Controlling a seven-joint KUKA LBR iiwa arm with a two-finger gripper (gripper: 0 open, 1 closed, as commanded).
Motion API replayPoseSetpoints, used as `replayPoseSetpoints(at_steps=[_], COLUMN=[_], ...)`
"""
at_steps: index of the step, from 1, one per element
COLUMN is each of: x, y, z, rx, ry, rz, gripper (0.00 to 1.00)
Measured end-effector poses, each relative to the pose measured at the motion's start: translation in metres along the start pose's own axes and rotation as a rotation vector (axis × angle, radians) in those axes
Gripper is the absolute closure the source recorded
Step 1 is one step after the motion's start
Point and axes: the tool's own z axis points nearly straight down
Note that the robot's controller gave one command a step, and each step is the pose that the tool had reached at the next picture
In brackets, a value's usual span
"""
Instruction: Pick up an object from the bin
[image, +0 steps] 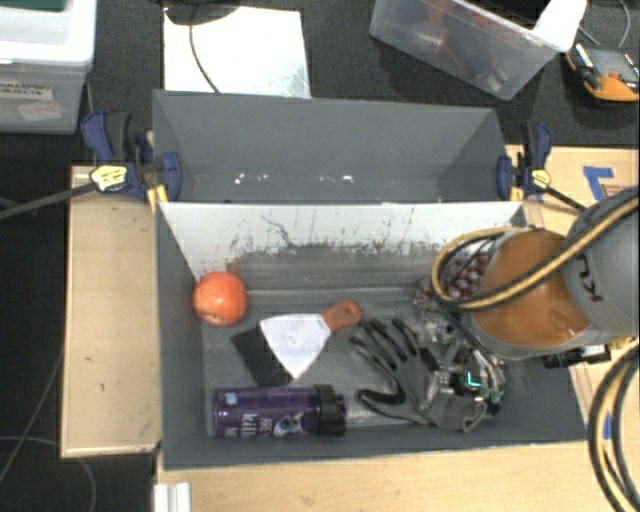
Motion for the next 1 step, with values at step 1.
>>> replayPoseSetpoints(at_steps=[1], x=[0.0003], y=[-0.0001], z=[0.0001], rx=[0.000], ry=[0.001], rz=[-0.001], gripper=[1.00])
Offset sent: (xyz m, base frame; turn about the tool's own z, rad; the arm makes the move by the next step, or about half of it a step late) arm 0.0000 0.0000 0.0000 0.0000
